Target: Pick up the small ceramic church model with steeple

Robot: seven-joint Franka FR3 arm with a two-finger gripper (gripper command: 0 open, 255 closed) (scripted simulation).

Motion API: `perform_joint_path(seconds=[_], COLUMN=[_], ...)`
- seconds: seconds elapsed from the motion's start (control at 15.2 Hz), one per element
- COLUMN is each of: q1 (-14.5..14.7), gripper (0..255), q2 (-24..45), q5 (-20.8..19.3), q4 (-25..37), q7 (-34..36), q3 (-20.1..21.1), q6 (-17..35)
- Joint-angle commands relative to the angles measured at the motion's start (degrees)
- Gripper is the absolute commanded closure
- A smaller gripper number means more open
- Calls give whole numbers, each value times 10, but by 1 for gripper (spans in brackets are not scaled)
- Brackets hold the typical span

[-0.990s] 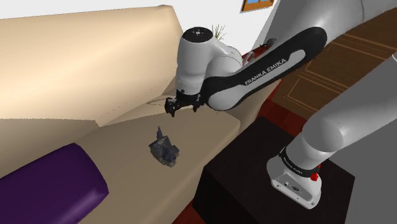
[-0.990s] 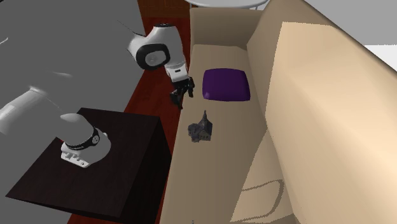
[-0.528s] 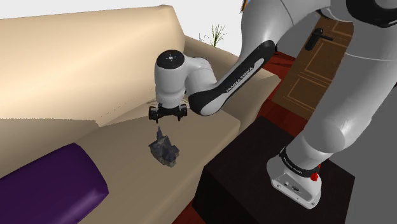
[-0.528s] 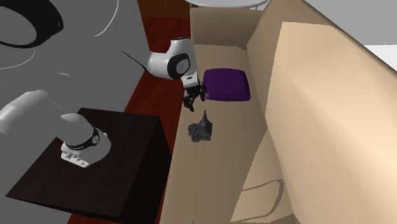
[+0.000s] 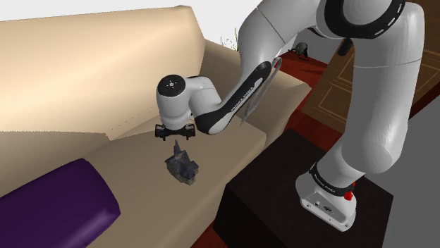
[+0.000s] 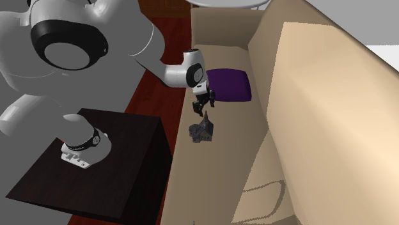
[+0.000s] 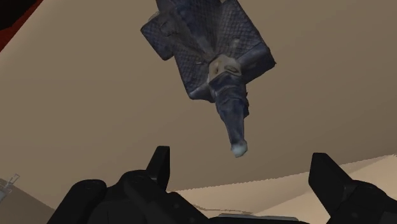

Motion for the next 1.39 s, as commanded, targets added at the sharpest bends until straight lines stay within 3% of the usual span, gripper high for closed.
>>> perform_joint_path(seconds=[0.0,0.26,0.33,0.92,1.32], q1=[8,17,18,17,-4], gripper=[0,0,255,255,255], q2=[14,31,31,31,-9], q5=[-17,-35,-36,-35,8], q4=[3,9,8,9,-4], q7=[15,30,31,30,-5], q3=[-10,-22,-22,-22,6], q6=[7,14,14,14,-3])
